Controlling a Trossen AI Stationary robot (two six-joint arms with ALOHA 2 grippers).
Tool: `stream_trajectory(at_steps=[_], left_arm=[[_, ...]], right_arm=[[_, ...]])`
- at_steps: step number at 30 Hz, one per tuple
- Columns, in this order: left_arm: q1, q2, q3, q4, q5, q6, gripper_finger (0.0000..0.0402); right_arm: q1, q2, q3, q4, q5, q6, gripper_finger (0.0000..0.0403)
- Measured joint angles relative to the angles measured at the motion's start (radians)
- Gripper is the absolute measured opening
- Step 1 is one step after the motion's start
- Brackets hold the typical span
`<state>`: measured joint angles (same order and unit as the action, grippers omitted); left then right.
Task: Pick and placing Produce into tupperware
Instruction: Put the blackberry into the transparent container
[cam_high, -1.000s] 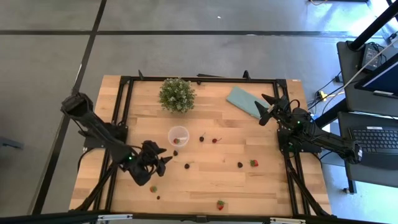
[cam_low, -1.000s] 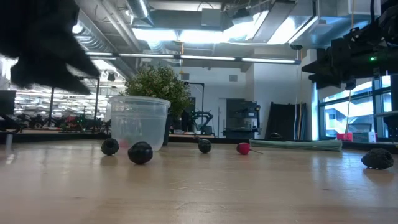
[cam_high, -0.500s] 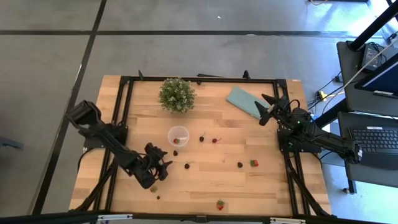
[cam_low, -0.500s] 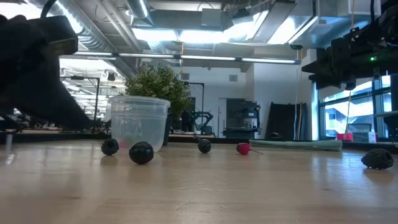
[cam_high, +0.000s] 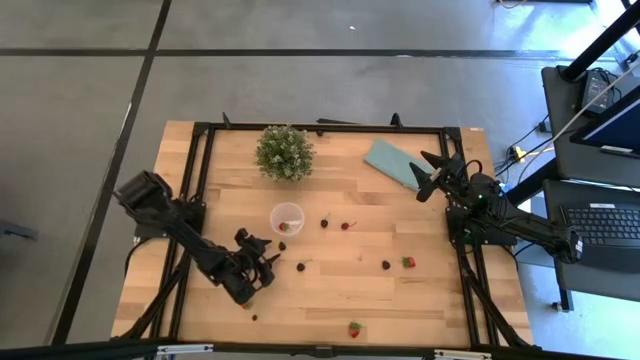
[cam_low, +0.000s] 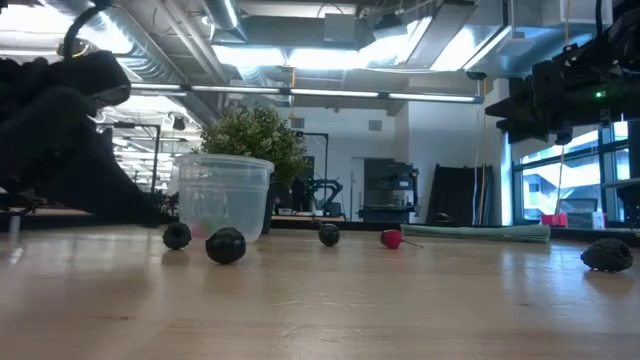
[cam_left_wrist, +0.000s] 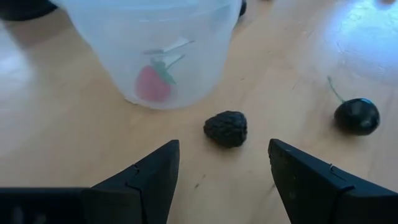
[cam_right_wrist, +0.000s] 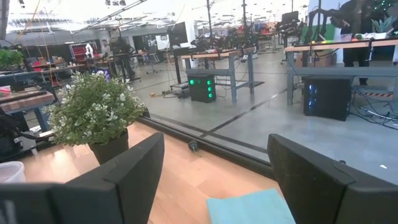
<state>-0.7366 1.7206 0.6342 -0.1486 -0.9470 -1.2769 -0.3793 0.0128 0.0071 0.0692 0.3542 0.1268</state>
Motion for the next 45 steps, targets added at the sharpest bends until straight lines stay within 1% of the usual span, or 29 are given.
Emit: stream_trajectory(at_steps=[4, 8, 12, 23, 29, 36, 40, 45], left_arm=[[0.016, 0.016, 0.0, 0.056, -0.005, 0.015, 0.0237], [0.036, 0.036, 0.0, 0.092, -0.002, 0.08, 0.0237], [0.058, 0.067, 0.0, 0.107, 0.037, 0.082, 0.0238], [0.065, 0.088, 0.001, 0.137, 0.007, 0.082, 0.0238], [0.094, 0.089, 0.0, 0.136, 0.0, 0.082, 0.0237], [0.13, 0.084, 0.002, 0.136, 0.054, 0.09, 0.0237], [0.128, 0.084, 0.002, 0.134, 0.054, 0.089, 0.0221], [0.128, 0.085, 0.0, 0.133, 0.055, 0.089, 0.0178]], right_arm=[[0.0, 0.0, 0.0, 0.0, 0.0, 0.0, 0.0288], [0.0, 0.0, 0.0, 0.0, 0.0, 0.0, 0.0288], [0.0, 0.0, 0.0, 0.0, 0.0, 0.0, 0.0288], [0.0, 0.0, 0.0, 0.0, 0.0, -0.004, 0.0288], [0.0, 0.0, 0.0, 0.0, 0.0, -0.004, 0.0288], [0.0, 0.0, 0.0, 0.0, 0.0, -0.004, 0.0288], [0.0, 0.0, 0.0, 0.0, 0.0, -0.004, 0.0288], [0.0, 0.0, 0.0, 0.0, 0.0, -0.005, 0.0288]])
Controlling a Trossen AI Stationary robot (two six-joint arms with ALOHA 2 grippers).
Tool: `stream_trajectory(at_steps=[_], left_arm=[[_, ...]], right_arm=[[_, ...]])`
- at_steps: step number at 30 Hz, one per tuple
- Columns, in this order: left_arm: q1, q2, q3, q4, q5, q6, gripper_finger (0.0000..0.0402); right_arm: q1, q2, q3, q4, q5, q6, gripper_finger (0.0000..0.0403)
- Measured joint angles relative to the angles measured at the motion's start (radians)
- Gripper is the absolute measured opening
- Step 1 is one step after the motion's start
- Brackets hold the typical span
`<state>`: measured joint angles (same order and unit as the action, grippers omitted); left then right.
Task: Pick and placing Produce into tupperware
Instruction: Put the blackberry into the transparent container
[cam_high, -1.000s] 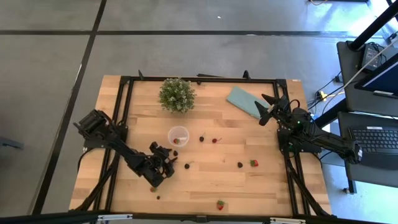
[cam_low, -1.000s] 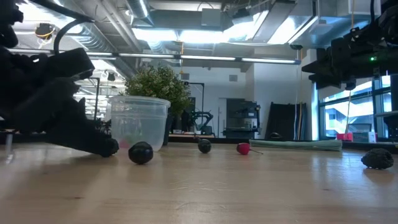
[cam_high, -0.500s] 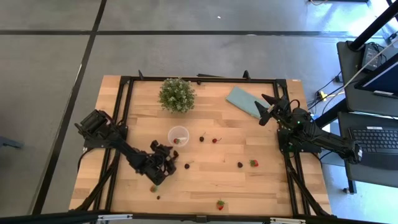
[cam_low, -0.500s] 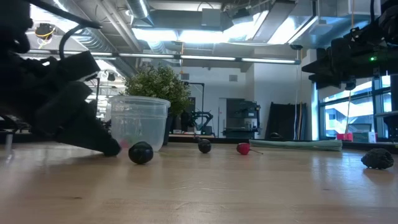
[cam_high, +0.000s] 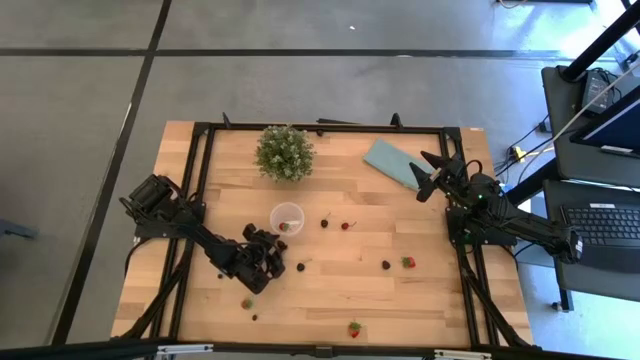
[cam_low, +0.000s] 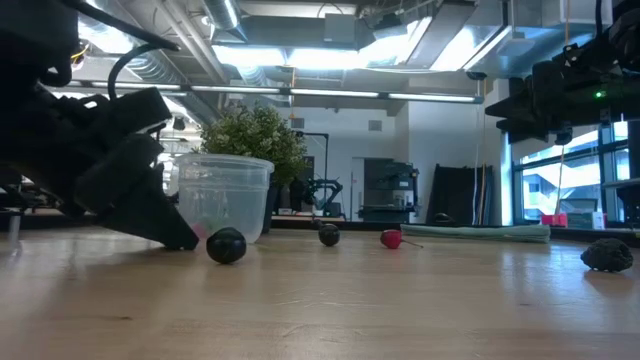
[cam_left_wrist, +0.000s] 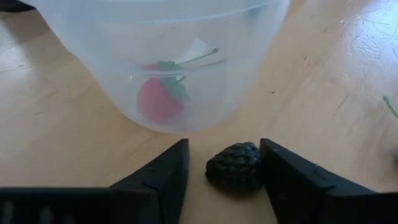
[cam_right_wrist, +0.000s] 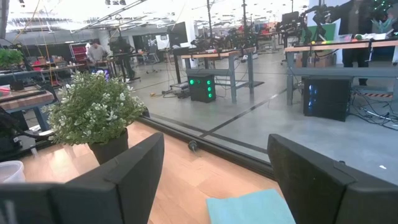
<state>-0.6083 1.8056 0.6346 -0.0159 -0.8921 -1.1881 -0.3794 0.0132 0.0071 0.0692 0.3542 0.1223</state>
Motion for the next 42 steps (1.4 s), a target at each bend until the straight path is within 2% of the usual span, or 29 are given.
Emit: stream_trajectory(at_steps=[7, 16, 19, 25, 27, 30, 33, 36, 42], left_arm=[[0.0, 0.001, 0.0, 0.007, 0.0, -0.007, 0.011], [-0.003, -0.024, 0.001, 0.008, 0.033, -0.074, 0.0109], [-0.015, -0.078, 0.002, 0.01, 0.118, -0.094, 0.0111], [-0.014, -0.229, 0.003, 0.002, 0.372, 0.024, 0.0108], [-0.014, -0.289, 0.003, 0.013, 0.42, 0.034, 0.0108], [0.004, -0.387, 0.003, 0.017, 0.391, 0.035, 0.0108], [0.042, -0.482, 0.003, 0.014, 0.3, 0.045, 0.0111], [0.105, -0.558, 0.003, 0.008, 0.228, 0.122, 0.011], [0.256, -0.615, 0.003, -0.001, 0.263, 0.296, 0.0108]], right_arm=[[0.0, 0.0, 0.0, 0.0, 0.0, 0.0, 0.0288], [0.0, 0.0, 0.0, 0.0, 0.0, 0.0, 0.0288], [0.0, 0.0, 0.0, 0.0, 0.0, 0.0, 0.0288], [0.0, 0.0, 0.0, 0.0, 0.0, -0.001, 0.0288], [0.0, 0.0, 0.0, 0.0, 0.0, -0.003, 0.0288], [0.0, 0.002, 0.0, -0.001, 0.0, -0.003, 0.0288], [0.0, 0.002, 0.0, 0.0, 0.0, -0.006, 0.0288], [0.0, 0.002, 0.0, 0.0, 0.0, -0.025, 0.0288], [0.0, 0.002, 0.0, 0.0, 0.0, -0.024, 0.0288]])
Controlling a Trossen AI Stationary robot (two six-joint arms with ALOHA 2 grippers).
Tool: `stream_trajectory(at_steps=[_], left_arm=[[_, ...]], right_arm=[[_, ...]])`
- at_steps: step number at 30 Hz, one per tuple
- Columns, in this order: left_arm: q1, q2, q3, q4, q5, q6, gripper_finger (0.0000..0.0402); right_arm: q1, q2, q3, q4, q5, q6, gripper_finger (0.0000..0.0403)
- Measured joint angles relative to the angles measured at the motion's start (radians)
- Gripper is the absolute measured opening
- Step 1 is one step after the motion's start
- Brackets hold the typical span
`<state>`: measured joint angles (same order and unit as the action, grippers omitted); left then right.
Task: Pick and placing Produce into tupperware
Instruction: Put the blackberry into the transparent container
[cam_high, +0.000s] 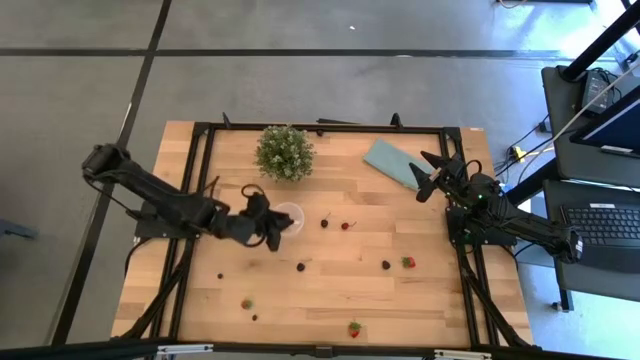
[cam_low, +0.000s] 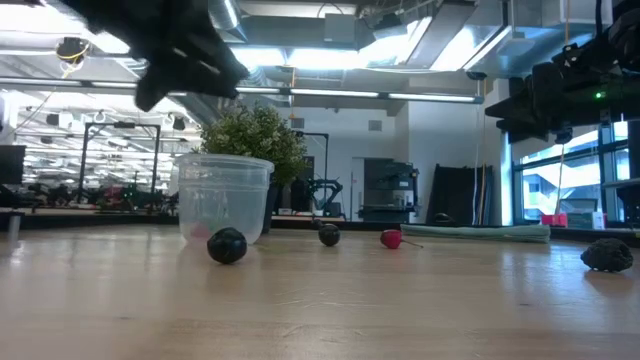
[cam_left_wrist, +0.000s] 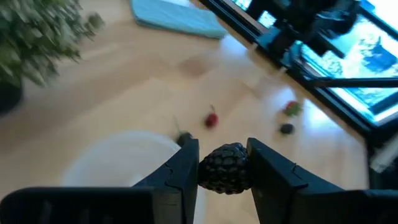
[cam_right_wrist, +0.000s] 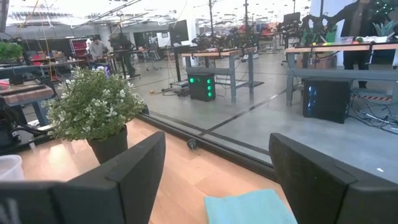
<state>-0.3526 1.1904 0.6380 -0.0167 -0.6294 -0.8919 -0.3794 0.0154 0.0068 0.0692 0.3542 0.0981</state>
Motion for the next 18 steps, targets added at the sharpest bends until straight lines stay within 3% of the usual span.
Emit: stream_trajectory(at_steps=[5, 18], left_arm=[[0.095, 0.014, 0.0, -0.044, 0.143, 0.037, 0.0116], [0.185, 0.015, 0.039, -0.217, 0.285, 0.045, 0.0113]], right_arm=[[0.0, 0.0, 0.0, 0.0, 0.0, 0.001, 0.0288], [0.0, 0.0, 0.0, 0.0, 0.0, 0.002, 0.0288]])
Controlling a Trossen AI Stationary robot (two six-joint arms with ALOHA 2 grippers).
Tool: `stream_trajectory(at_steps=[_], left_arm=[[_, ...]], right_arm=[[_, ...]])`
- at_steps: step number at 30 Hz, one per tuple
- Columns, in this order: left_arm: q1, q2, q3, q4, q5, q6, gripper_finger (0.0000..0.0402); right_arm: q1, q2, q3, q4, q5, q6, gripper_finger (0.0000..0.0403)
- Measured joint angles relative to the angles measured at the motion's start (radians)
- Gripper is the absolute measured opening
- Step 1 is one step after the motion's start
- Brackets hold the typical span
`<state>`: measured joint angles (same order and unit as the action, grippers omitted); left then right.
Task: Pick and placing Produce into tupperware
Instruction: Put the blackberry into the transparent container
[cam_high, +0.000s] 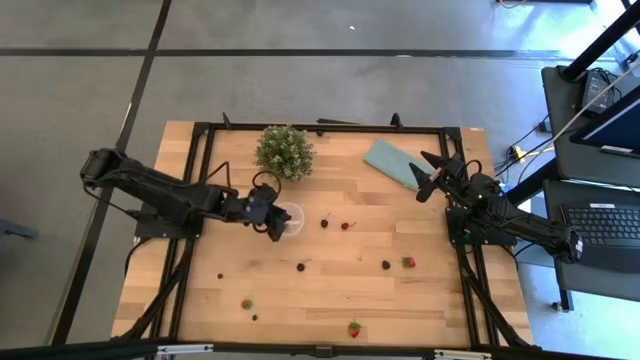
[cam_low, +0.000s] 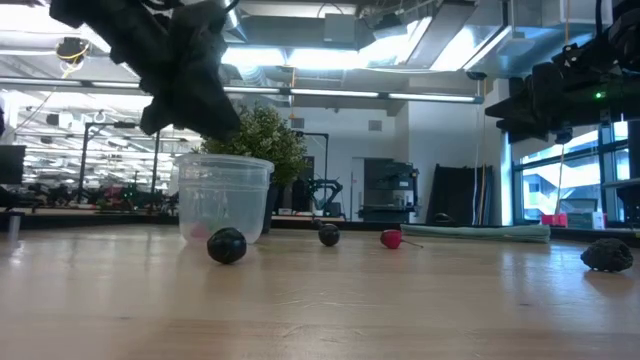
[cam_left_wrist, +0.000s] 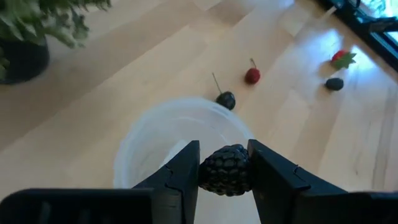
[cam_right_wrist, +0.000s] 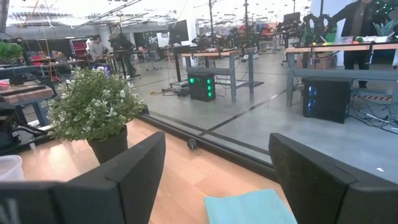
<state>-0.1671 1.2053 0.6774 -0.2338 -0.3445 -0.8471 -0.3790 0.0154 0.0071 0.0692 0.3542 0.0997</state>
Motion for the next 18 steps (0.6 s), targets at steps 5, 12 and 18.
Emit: stream_trajectory(at_steps=[5, 12, 18], left_arm=[[0.029, 0.027, 0.103, -0.138, 0.018, 0.076, 0.0108], [0.091, 0.168, 0.254, -0.35, 0.162, 0.145, 0.011], [0.104, 0.295, 0.342, -0.47, 0.221, 0.207, 0.0112]], right_arm=[[0.0, 0.0, 0.0, 0.0, 0.0, 0.0, 0.0288], [0.0, 0.0, 0.0, 0.0, 0.0, 0.0, 0.0288], [0.0, 0.0, 0.0, 0.0, 0.0, 0.004, 0.0288]])
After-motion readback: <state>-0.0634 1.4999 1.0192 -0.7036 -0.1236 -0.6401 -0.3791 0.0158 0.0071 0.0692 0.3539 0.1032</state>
